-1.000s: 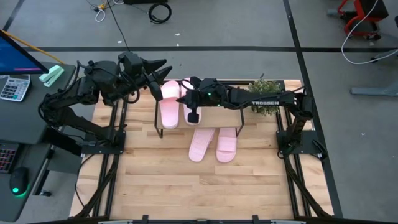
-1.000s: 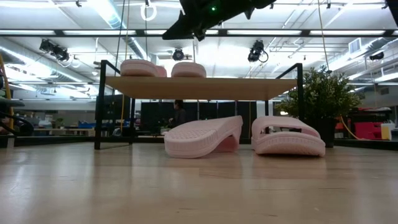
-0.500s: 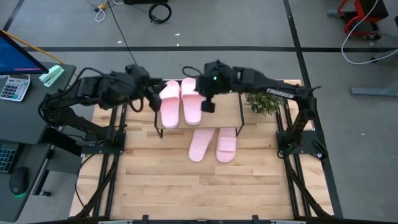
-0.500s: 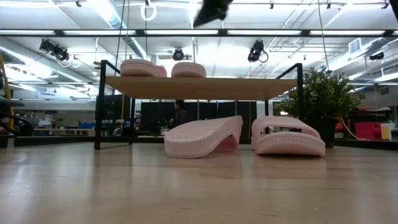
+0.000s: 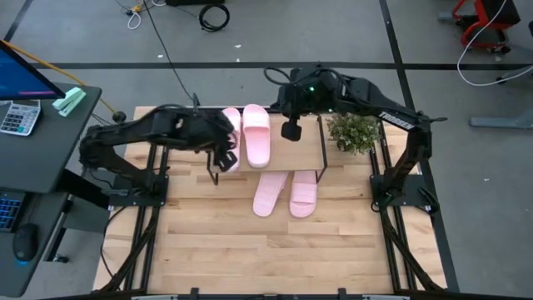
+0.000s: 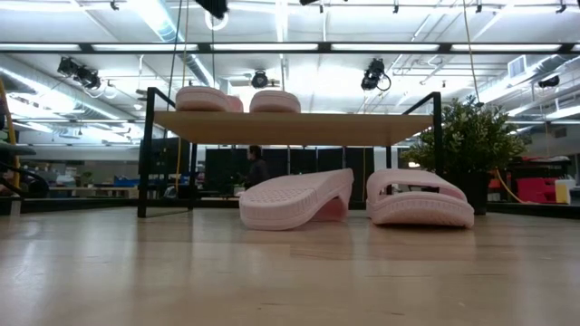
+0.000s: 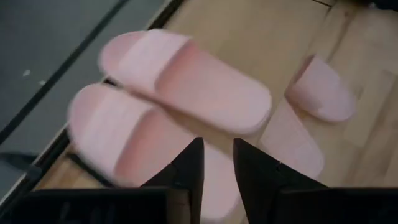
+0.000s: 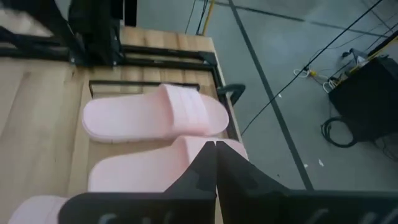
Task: Pick and place slides into the shelf
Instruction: Adjust the pink slipper on the shelf
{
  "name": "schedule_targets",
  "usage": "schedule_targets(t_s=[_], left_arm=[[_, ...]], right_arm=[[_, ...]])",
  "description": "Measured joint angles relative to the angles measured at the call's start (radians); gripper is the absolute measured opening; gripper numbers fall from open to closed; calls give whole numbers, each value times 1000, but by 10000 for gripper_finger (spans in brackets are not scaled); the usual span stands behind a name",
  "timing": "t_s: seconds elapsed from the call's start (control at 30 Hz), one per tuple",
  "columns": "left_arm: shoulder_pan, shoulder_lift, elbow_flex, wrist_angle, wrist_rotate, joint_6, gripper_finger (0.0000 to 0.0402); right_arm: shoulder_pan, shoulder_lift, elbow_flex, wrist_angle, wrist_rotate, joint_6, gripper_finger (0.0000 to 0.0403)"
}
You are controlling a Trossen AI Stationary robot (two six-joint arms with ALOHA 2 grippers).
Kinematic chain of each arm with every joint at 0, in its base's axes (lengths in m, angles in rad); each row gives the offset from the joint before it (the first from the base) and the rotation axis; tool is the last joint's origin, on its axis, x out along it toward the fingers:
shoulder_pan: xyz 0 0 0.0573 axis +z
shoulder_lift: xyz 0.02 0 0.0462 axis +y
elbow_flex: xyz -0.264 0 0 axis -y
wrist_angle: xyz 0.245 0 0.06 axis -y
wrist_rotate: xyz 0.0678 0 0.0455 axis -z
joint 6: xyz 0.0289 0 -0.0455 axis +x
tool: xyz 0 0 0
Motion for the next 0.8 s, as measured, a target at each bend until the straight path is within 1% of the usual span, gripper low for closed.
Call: schedule_targets(t_s=[0.07,0.2,0.33,0.43,0.5,0.63,0.7,0.8], left_arm=[[33,33,0,-22,48,41,75],[126,89,0,-36,191,144,44],[239,104,0,-47,277,251,9],[333,109,0,-53,407,322,7],[382,111,0,-76,475,386,11],[451,117,1,-140,496,488,5],[477,120,-1,-173,497,505,5],[491,121,0,-173,497,528,10]], right_arm=[[0,-7,0,-10,-19,4,3],[1,-14,0,-23,-52,8,3],[1,-24,0,-39,-69,8,2],[1,-30,0,-48,-76,8,2],[1,-30,0,-48,-82,9,2],[1,-30,0,-47,-103,19,2],[3,-30,0,-47,-104,23,2],[3,-30,-1,-47,-107,23,2]])
